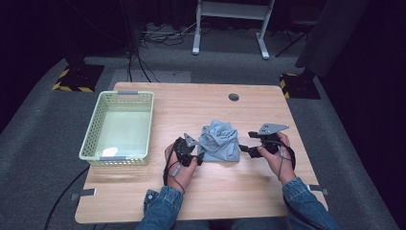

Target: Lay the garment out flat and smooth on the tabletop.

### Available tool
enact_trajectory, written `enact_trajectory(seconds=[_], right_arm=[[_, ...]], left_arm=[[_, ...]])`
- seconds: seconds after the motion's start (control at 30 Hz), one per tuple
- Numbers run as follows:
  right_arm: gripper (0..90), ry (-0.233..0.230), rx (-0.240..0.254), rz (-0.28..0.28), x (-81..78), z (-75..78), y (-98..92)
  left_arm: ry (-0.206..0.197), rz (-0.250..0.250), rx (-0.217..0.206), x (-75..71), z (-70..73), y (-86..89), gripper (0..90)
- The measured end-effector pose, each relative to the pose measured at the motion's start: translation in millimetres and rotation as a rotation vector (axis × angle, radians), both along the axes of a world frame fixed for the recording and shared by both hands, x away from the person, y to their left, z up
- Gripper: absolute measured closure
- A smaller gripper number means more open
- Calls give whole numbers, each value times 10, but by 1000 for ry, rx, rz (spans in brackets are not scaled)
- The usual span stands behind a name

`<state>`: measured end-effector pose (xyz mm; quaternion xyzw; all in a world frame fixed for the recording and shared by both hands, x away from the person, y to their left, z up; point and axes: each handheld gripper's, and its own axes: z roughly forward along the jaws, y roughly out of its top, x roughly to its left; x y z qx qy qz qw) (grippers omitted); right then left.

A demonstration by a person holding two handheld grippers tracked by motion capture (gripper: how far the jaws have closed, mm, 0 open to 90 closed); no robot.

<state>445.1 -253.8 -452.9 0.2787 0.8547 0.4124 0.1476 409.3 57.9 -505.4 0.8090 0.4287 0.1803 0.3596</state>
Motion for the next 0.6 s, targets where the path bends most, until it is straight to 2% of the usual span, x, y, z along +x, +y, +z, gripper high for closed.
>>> enact_trajectory(seconds=[0.3,0.47,0.5,0.53,0.6], right_arm=[[274,8,-13,14,206,13,125],[286,19,-4,25,299,-22,181],[329,22,-3,31,322,-35,197],[519,48,-1,71,374,-67,228],[771,54,2,104,397,-86,247]], left_arm=[[-1,1,0,-2,-1,-2,294],[-1,0,0,-2,-1,-2,294],[-1,0,0,-2,0,-2,294],[-1,0,1,-1,0,-1,294],[-1,0,2,-3,0,-1,295]])
